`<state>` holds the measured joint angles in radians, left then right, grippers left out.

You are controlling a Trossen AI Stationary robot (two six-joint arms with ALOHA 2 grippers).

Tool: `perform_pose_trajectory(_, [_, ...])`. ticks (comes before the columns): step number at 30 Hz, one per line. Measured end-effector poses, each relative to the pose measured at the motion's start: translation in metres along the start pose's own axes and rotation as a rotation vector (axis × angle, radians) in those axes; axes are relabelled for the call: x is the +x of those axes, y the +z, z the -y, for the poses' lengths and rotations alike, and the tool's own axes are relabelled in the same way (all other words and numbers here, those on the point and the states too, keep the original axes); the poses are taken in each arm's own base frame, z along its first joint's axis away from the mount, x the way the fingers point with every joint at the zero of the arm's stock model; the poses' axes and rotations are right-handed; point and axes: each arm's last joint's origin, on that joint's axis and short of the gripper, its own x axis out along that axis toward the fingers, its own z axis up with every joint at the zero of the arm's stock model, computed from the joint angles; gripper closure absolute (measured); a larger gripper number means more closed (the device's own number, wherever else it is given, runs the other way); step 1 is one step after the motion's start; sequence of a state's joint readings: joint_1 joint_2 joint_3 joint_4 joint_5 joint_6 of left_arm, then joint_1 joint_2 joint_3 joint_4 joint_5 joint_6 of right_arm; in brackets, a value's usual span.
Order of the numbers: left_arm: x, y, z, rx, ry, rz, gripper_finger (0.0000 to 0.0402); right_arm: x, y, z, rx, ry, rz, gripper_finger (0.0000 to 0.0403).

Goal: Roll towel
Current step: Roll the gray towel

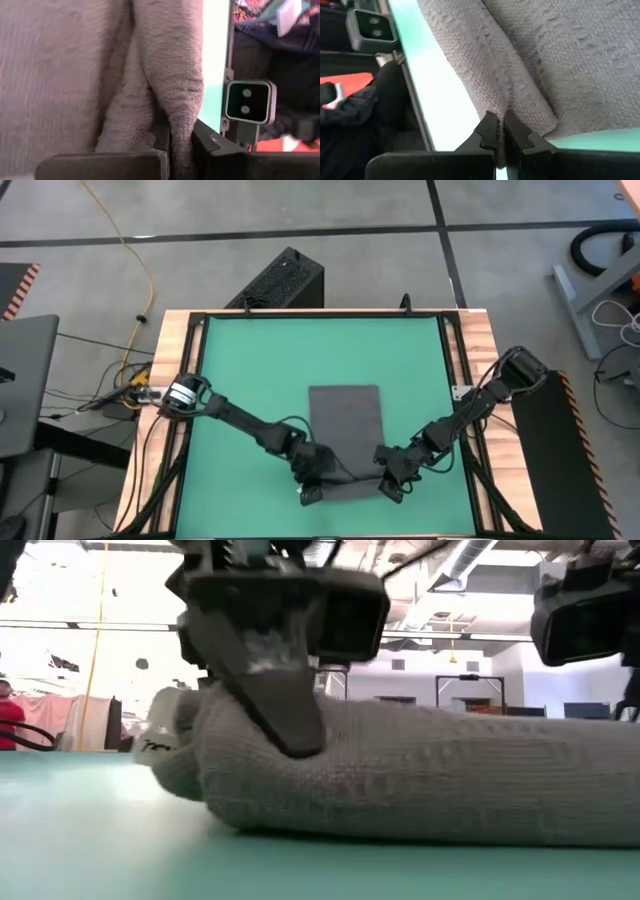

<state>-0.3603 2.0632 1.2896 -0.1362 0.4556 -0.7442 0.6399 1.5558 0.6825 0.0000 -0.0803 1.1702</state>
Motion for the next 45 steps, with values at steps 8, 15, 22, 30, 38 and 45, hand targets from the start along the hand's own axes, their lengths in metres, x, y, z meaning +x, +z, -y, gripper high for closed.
perform_pose_trajectory(8, [-0.010,0.004,-0.019,-0.217,0.060,-0.049,0.0386,-0.002,0.012,0.013,-0.056,-0.114,0.079,0.0378])
perform_pose_trajectory(15, [-0.012,0.008,-0.023,-0.244,0.040,-0.055,0.0385,-0.001,0.011,0.012,-0.225,-0.125,0.087,0.0346])
perform_pose_trajectory(22, [-0.018,0.014,-0.031,-0.281,0.020,-0.066,0.0384,-0.006,0.012,0.017,-0.276,-0.142,0.041,0.0275])
perform_pose_trajectory(30, [-0.023,0.018,-0.039,-0.292,-0.011,-0.080,0.0384,-0.060,0.001,0.009,-0.436,-0.277,0.229,0.0217])
perform_pose_trajectory(38, [-0.025,0.016,-0.054,-0.310,-0.031,-0.085,0.0384,-0.051,-0.040,-0.043,-0.992,-0.114,0.522,0.0198])
perform_pose_trajectory(45, [-0.024,0.017,-0.054,-0.318,-0.065,-0.068,0.0384,-0.007,-0.052,-0.033,-1.068,-0.274,0.542,0.0163])
